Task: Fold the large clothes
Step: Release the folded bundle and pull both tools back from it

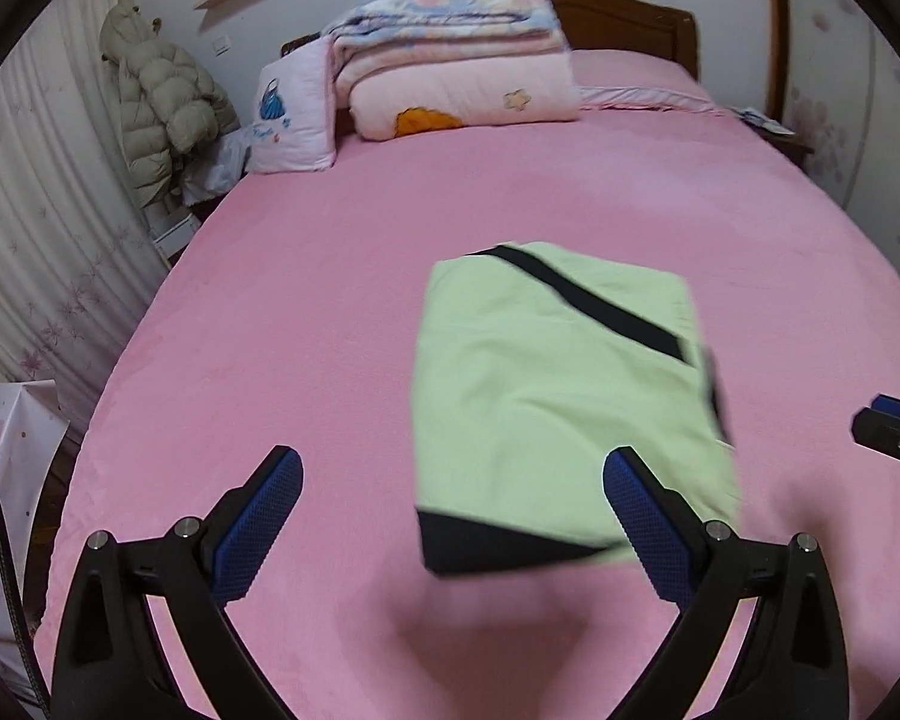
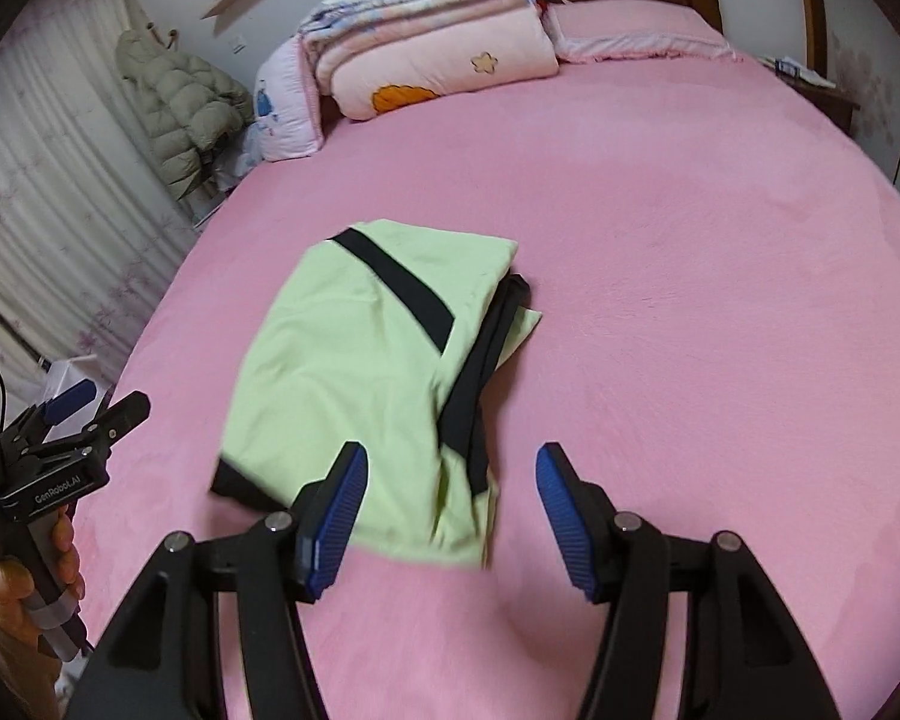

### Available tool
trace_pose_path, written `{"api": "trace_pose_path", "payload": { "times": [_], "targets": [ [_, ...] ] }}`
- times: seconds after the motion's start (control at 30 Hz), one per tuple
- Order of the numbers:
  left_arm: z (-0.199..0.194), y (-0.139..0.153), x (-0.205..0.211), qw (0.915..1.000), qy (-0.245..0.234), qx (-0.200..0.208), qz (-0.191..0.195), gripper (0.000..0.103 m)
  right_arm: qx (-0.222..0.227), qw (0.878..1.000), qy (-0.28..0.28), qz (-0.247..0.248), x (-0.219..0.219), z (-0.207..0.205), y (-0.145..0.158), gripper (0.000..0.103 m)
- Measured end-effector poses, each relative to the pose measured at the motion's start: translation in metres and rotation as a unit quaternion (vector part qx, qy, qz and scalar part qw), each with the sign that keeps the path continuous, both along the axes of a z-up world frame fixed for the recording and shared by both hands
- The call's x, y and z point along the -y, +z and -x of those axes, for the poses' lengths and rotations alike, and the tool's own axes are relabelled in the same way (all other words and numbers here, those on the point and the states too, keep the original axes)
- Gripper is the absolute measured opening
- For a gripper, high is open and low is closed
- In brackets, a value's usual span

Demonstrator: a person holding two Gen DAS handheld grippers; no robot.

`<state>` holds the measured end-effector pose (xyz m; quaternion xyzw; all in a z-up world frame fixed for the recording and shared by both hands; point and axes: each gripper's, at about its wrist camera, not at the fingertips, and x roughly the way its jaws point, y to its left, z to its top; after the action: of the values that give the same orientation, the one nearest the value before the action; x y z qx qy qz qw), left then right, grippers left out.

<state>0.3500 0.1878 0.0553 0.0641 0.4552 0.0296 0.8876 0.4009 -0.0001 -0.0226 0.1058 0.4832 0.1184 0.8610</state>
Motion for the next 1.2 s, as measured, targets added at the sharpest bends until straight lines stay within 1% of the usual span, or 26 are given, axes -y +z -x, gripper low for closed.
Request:
{"api": "trace_pose_path", "payload": {
  "times": [0.13,0.23,0.3,0.4,0.5,0.63,0.73,0.87,0.93,1.03,1.2],
  "targets": [
    [0.049,0.044,0.03,0.9998,-0.012,0.013,0.011,0.1,0.022,1.0,0.018,-0.001,0.011,0.054,0.045,0.059],
    [0.089,0.069,0.052,0.9992,-0.018,0.021,0.028,0.1,0.038,0.999,0.023,0.003,0.02,0.09,0.074,0.059],
    [0.12,0.089,0.07,0.999,-0.022,0.027,0.029,0.1,0.044,0.999,0.029,0.003,0.027,0.115,0.089,0.059],
    [0.156,0.108,0.092,0.9988,-0.026,0.036,0.02,0.1,0.05,0.998,0.031,0.002,0.035,0.146,0.111,0.059],
    [0.184,0.123,0.11,0.9989,-0.024,0.036,0.016,0.1,0.064,0.997,0.036,0.006,0.046,0.18,0.13,0.059],
    [0.222,0.14,0.13,0.9983,-0.026,0.04,0.034,0.1,0.087,0.995,0.039,0.015,0.063,0.224,0.154,0.059],
    [0.249,0.149,0.144,0.9975,-0.03,0.049,0.041,0.1,0.098,0.994,0.042,0.025,0.072,0.254,0.163,0.059],
    [0.284,0.153,0.159,0.9965,-0.026,0.052,0.06,0.102,0.099,0.994,0.042,0.024,0.084,0.286,0.164,0.059],
    [0.301,0.149,0.167,0.9964,-0.019,0.048,0.068,0.102,0.1,0.994,0.039,0.026,0.092,0.305,0.16,0.059],
    [0.317,0.141,0.176,0.9965,-0.01,0.046,0.069,0.102,0.099,0.994,0.031,0.031,0.102,0.326,0.151,0.059],
    [0.341,0.124,0.19,0.9961,0.007,0.051,0.072,0.102,0.087,0.996,0.001,0.031,0.121,0.352,0.131,0.061]
  ]
}}
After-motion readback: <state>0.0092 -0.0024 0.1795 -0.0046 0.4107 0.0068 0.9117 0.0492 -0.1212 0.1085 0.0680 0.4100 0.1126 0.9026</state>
